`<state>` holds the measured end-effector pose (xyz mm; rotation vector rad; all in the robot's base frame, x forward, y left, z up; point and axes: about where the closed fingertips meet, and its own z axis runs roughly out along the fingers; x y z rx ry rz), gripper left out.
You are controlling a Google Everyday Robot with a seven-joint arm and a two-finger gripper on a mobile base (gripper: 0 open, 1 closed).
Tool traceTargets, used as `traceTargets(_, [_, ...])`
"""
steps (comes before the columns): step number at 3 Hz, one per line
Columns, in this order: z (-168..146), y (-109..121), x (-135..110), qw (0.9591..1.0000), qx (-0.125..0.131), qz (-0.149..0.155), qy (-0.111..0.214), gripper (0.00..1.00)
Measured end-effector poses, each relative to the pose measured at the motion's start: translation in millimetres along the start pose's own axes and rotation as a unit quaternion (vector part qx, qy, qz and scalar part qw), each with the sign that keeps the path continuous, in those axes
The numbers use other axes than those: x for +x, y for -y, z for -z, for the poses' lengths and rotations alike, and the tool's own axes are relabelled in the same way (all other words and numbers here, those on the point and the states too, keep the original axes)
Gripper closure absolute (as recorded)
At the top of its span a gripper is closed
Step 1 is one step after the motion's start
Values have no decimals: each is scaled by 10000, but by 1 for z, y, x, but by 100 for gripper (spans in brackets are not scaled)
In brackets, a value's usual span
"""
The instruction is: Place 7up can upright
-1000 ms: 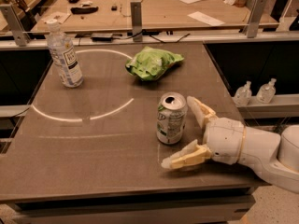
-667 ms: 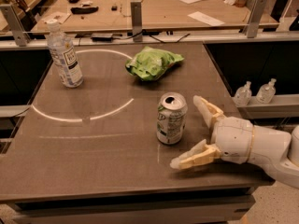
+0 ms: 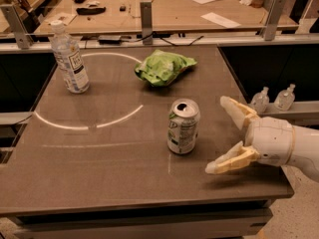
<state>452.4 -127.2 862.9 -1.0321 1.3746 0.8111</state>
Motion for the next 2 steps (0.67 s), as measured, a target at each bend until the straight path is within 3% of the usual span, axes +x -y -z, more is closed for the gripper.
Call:
traceTargets(1, [7, 11, -15, 9999, -23, -33, 133, 0])
traceTargets(2, [6, 20, -30, 9999, -101, -22, 8, 0])
